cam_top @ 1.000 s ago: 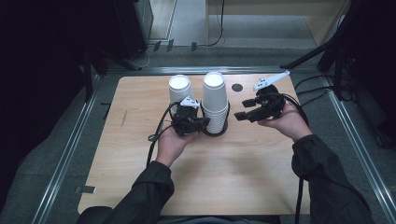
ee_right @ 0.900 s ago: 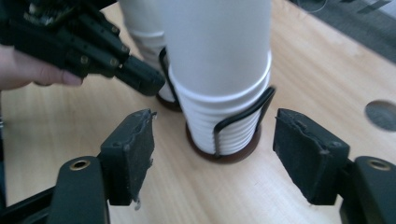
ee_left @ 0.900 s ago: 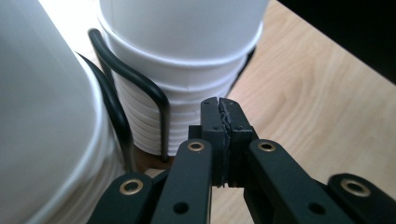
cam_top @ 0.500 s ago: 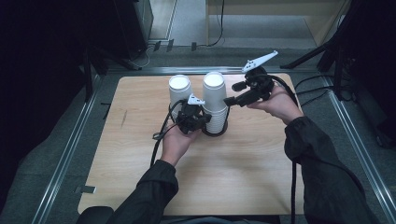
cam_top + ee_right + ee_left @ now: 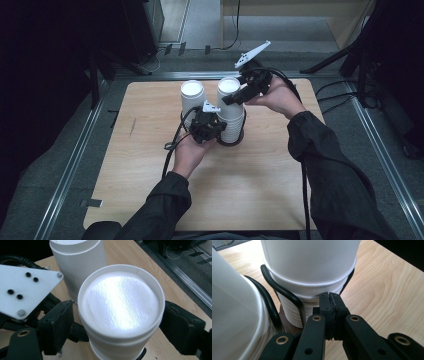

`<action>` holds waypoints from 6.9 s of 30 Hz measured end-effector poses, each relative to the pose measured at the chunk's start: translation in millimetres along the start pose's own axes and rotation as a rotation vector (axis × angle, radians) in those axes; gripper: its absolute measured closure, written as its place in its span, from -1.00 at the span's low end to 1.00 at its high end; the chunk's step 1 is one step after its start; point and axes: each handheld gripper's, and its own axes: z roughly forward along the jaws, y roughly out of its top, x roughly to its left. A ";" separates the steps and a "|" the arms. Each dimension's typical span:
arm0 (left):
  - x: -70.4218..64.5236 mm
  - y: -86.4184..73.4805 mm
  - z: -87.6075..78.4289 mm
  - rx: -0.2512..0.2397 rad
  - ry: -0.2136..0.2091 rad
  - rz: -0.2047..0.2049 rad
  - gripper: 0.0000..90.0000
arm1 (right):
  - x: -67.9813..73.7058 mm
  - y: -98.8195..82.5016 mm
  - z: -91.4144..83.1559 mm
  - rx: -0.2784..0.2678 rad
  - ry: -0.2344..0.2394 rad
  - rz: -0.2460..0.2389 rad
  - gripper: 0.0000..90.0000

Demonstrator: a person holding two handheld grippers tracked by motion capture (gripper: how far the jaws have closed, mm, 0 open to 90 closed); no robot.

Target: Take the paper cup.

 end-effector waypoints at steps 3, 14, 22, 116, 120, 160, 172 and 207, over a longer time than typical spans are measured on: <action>0.0 0.0 0.1 0.000 -0.001 -0.001 0.99 | 0.3 2.6 4.2 0.016 -0.006 -0.006 -0.64; -1.4 0.2 0.4 0.001 0.003 0.006 0.99 | 0.8 15.7 12.8 0.063 -0.039 -0.006 -0.47; -2.9 0.4 0.8 -0.007 0.001 0.012 0.99 | 3.8 21.5 11.6 0.087 -0.059 -0.013 -0.43; 29.8 -59.5 -28.0 0.009 -0.468 0.177 -0.57 | 78.8 -126.7 -13.1 0.029 0.080 -0.006 -0.43; 29.1 -63.5 -25.7 0.009 -0.478 0.185 -0.55 | 81.2 -132.6 -1.4 0.011 0.095 -0.003 -0.43; -8.3 -77.9 6.7 0.086 -0.575 0.288 -1.00 | 103.8 -125.6 14.3 -0.117 0.212 0.015 -0.43; -16.1 -79.4 7.7 0.053 -0.574 0.295 -1.00 | 109.1 -120.4 11.4 -0.146 0.228 -0.001 -0.42; 7.1 -64.2 -27.4 0.274 -0.430 0.413 -0.67 | 102.9 -145.5 13.4 -0.045 0.200 -0.030 -0.64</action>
